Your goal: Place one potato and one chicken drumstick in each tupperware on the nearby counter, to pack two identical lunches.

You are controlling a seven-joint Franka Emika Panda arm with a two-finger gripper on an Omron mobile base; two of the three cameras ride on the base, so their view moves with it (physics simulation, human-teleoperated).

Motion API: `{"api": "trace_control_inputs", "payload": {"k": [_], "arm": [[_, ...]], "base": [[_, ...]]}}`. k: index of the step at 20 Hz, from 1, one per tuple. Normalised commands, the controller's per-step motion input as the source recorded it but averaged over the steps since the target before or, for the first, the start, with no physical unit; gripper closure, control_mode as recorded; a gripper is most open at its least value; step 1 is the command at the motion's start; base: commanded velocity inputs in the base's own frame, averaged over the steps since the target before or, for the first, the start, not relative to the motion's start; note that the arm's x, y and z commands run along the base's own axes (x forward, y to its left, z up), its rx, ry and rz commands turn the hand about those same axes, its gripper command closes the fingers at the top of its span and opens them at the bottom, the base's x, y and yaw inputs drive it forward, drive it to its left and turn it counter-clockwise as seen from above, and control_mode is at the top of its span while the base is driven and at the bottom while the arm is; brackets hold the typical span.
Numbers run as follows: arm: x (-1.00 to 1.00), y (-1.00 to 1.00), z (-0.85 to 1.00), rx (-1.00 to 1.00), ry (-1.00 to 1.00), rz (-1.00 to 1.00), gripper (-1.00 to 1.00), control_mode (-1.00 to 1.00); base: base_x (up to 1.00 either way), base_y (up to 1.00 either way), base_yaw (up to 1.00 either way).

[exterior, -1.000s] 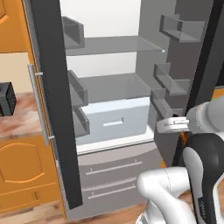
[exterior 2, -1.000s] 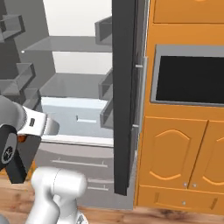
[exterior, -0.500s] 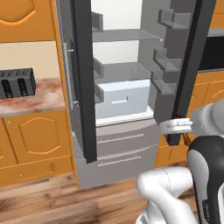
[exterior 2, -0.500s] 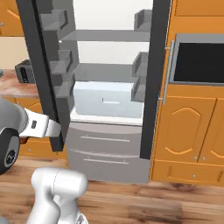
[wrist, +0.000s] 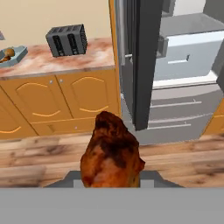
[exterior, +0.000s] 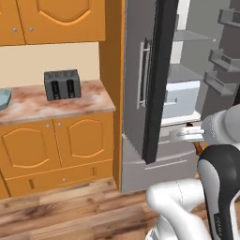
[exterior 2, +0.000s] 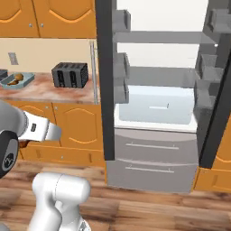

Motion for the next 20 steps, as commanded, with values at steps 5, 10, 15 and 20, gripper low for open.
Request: {"api": "trace_control_inputs", "payload": {"k": [5,10,15,20], "arm": [[0.00,0.00,0.00,0.00,0.00,0.00,1.00,1.00],[0.00,0.00,0.00,0.00,0.00,0.00,1.00,1.00],[0.00,0.00,0.00,0.00,0.00,0.00,1.00,1.00],[0.00,0.00,0.00,0.00,0.00,0.00,1.00,1.00]], "base": [[0.09,1.00,0.00],[0.24,1.00,0.00],[0.36,1.00,0.00],[0.51,1.00,0.00]]}}
